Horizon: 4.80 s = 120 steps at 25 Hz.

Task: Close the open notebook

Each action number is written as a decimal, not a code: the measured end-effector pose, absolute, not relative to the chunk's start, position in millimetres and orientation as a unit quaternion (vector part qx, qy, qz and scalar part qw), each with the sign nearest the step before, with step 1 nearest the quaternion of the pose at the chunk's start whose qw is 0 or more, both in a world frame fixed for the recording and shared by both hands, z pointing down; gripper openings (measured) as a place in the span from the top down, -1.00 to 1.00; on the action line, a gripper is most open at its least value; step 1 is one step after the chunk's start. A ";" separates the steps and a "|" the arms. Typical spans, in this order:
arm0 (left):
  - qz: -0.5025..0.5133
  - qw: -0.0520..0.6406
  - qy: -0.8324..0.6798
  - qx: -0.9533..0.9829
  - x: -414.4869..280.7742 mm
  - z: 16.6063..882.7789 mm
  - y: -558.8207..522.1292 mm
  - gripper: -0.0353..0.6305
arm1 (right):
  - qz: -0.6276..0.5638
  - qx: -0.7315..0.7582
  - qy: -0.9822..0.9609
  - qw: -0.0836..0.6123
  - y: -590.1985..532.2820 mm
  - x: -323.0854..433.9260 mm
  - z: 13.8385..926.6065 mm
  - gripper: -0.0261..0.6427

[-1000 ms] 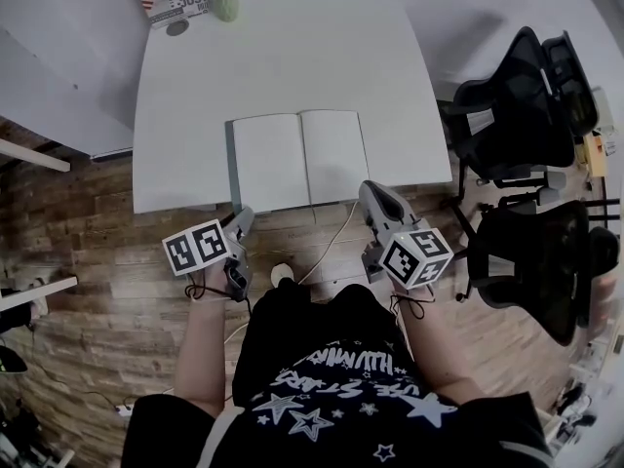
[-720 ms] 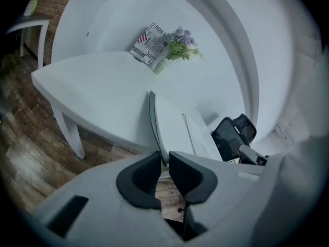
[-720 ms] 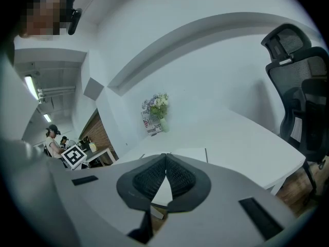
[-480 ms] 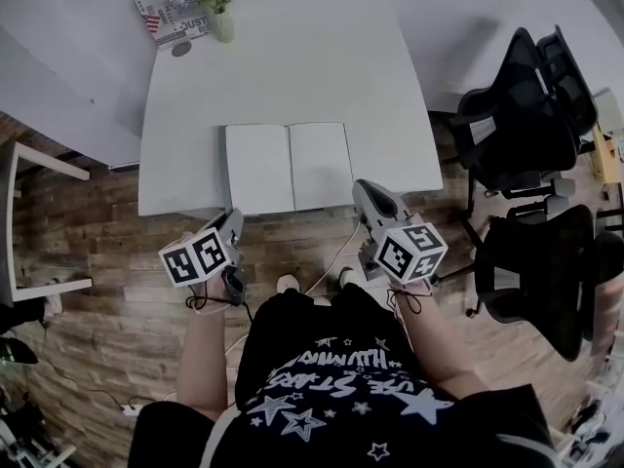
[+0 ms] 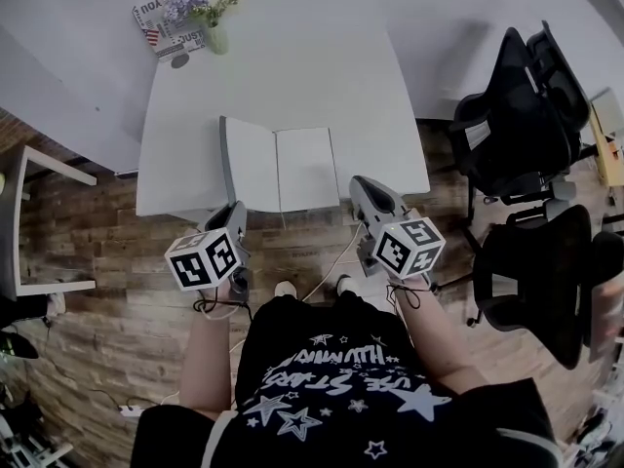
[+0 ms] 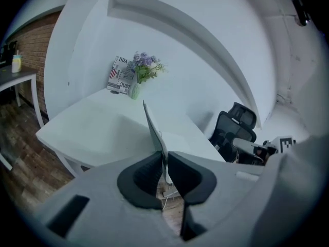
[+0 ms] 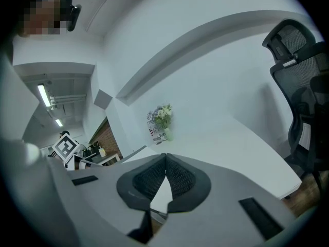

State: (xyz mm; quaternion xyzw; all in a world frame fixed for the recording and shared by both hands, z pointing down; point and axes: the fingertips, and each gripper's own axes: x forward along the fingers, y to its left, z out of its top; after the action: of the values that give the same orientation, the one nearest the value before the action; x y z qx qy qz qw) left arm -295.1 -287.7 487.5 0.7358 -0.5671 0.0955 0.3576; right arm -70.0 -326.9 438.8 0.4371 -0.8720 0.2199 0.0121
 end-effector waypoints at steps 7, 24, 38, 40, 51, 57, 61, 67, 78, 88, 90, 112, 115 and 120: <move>0.122 0.313 -0.569 0.751 -263.2 472.3 -290.9 0.76 | 0.217 0.433 -0.875 0.006 -327.4 -50.4 433.8 0.92; 0.181 0.244 -0.548 0.779 -183.3 471.0 -303.6 0.76 | 0.211 0.452 -0.867 0.004 -332.5 14.9 432.9 0.92; 0.255 0.208 -0.532 0.780 -119.3 509.4 -315.2 0.75 | 0.221 0.462 -0.859 0.009 -342.4 75.9 444.8 0.92; 0.273 0.199 -0.531 0.777 -112.1 517.7 -316.7 0.75 | 0.224 0.463 -0.857 0.012 -342.7 83.3 449.4 0.92; 0.376 0.158 -0.539 0.737 -84.7 566.1 -319.9 0.73 | 0.243 0.458 -0.855 0.029 -342.3 114.2 472.3 0.92; 0.405 0.160 -0.544 0.718 -78.7 585.0 -319.7 0.66 | 0.254 0.445 -0.858 0.022 -342.6 122.2 478.4 0.92; 0.406 0.163 -0.548 0.713 -76.2 586.3 -315.4 0.57 | 0.267 0.423 -0.866 0.029 -339.0 120.0 487.1 0.92; 0.359 0.172 -0.570 0.719 -74.6 555.0 -306.2 0.48 | 0.269 0.397 -0.877 0.023 -342.4 108.1 482.5 0.92; 0.238 0.186 -0.616 0.727 -81.3 486.5 -255.9 0.48 | 0.246 0.333 -0.910 0.021 -327.4 58.4 459.6 0.89; 0.164 0.211 -0.689 0.674 -124.3 473.3 -147.3 0.67 | 0.217 0.260 -0.939 0.050 -249.7 4.4 449.3 0.91; 0.157 0.210 -0.694 0.671 -125.2 468.1 -125.2 0.70 | 0.216 0.256 -0.941 0.052 -230.1 2.8 446.6 0.91; 0.093 0.208 -0.760 0.609 -70.2 454.1 147.4 0.80 | 0.176 0.173 -0.965 0.086 7.4 42.8 433.3 0.92; 0.083 0.213 -0.765 0.602 -60.1 456.2 175.5 0.80 | 0.171 0.166 -0.966 0.098 31.8 52.6 436.2 0.92; 0.070 0.211 -0.776 0.590 -50.6 457.6 209.3 0.80 | 0.161 0.151 -0.969 0.108 64.0 61.1 440.1 0.92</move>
State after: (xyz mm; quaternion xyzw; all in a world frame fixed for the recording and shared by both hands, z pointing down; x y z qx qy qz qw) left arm -50.6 209.3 457.6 0.5903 -0.7759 0.0698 0.2112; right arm 61.1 64.0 440.1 0.1514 -0.9692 0.1613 0.1083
